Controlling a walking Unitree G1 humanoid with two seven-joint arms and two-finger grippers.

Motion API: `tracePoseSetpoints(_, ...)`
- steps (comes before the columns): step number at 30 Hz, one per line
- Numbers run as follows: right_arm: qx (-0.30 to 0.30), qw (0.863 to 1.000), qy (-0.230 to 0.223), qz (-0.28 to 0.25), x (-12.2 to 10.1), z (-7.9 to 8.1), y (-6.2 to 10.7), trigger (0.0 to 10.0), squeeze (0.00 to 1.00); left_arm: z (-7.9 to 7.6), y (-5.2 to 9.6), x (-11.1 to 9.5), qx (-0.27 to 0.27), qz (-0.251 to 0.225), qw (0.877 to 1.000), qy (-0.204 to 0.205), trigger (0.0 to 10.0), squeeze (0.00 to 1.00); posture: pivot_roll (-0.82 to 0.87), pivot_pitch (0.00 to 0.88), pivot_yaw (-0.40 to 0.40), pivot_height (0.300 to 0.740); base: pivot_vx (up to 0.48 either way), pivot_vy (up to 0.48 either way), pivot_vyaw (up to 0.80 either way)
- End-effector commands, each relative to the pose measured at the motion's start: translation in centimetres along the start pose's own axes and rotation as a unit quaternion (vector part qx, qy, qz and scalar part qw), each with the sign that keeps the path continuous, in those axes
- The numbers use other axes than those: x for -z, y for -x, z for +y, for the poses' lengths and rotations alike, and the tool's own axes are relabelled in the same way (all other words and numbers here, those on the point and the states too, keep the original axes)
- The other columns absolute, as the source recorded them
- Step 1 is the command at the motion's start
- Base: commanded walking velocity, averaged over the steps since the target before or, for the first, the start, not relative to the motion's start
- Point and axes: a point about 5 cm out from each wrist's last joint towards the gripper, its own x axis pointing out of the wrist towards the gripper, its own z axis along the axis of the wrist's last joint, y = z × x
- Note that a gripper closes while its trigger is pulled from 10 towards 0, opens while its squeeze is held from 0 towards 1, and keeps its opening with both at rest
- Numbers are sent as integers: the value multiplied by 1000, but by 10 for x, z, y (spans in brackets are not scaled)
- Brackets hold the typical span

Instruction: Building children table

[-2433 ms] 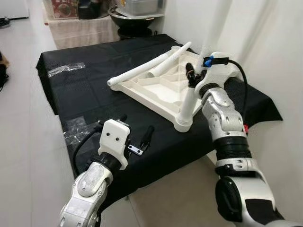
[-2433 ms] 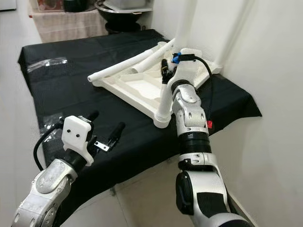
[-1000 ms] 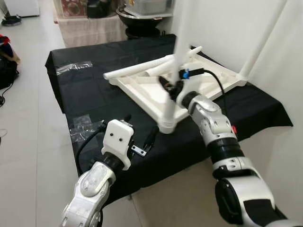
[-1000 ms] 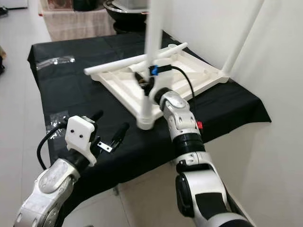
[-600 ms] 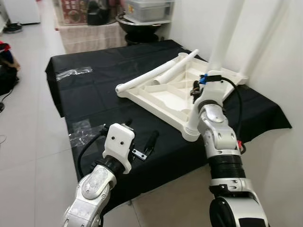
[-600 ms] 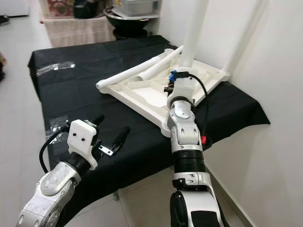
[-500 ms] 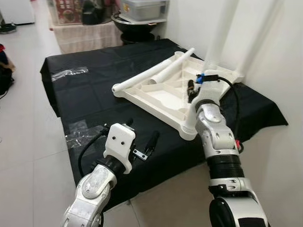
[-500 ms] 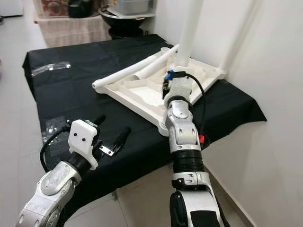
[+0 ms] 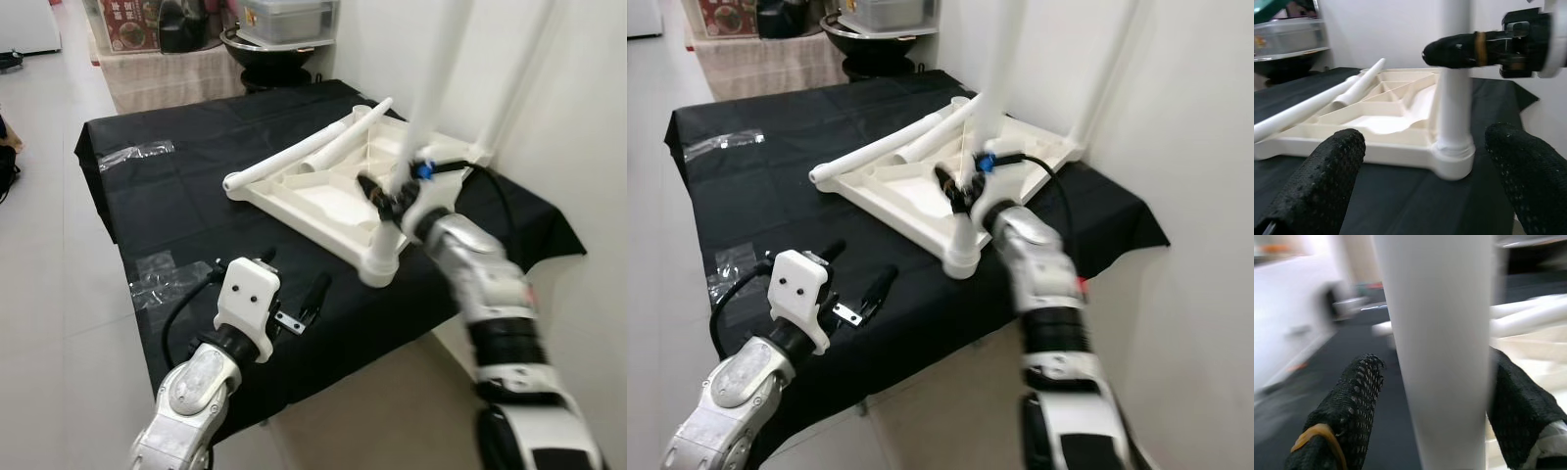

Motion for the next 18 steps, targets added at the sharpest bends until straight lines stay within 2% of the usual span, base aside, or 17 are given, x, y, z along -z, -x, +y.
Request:
tracePoseSetpoints(1, -99, 995, -22, -2, 0, 18, -4, 10000, 0, -3, 1, 0, 7, 0, 1000, -3, 10000, 0, 17, 0, -72, 740, 0, 0, 0)
tracePoseSetpoints(2, -139, 990, -12, -3, -2, 21, -2, 10000, 0, -3, 1, 1, 7, 0, 1000, -3, 10000, 0, 20, 0, -69, 740, 0, 0, 0)
tracePoseSetpoints(3, -139, 990, -12, -3, -2, 21, -2, 10000, 0, -3, 1, 1, 7, 0, 1000, -3, 10000, 0, 20, 0, -69, 740, 0, 0, 0)
tracePoseSetpoints(4, -167, 986, -1, 1, -3, 23, -4, 10000, 0, -3, 1, 0, 7, 0, 1000, -1, 10000, 0, 21, 0, -73, 740, 0, 0, 0)
tracePoseSetpoints(6, -177, 984, 1, -14, -11, 25, -15, 10000, 0, -3, 1, -1, 7, -2, 1000, 0, 10000, 0, 25, 8, -78, 740, 0, 0, 0)
tracePoseSetpoints(7, -177, 984, 1, -14, -11, 25, -15, 10000, 0, -3, 1, -1, 7, -2, 1000, 0, 10000, 0, 25, 8, -78, 740, 0, 0, 0)
tracePoseSetpoints(13, -157, 987, 17, -30, -15, 36, -51, 10000, 0, -7, 2, -2, 11, -2, 1000, 5, 10000, 0, 40, 14, -88, 740, 0, 0, 0)
tracePoseSetpoints(15, -149, 988, 21, -28, -15, 38, -56, 10000, 0, -7, 2, -2, 10, -2, 1000, 5, 10000, 0, 40, 14, -88, 740, 0, 0, 0)
tracePoseSetpoints(16, -144, 989, 24, -19, -11, 42, -62, 9412, 0, -6, 2, -2, 8, -2, 1000, 4, 10000, 0, 42, 17, -90, 740, 0, 0, 0)
tracePoseSetpoints(17, -144, 989, 24, -19, -11, 42, -62, 9412, 0, -6, 2, -2, 8, -2, 1000, 4, 10000, 0, 42, 17, -90, 740, 0, 0, 0)
tracePoseSetpoints(18, -145, 989, 27, -14, -8, 45, -65, 0, 0, -5, 3, -2, 6, -2, 1000, 4, 10000, 0, 42, 16, -95, 740, 0, 0, 0)
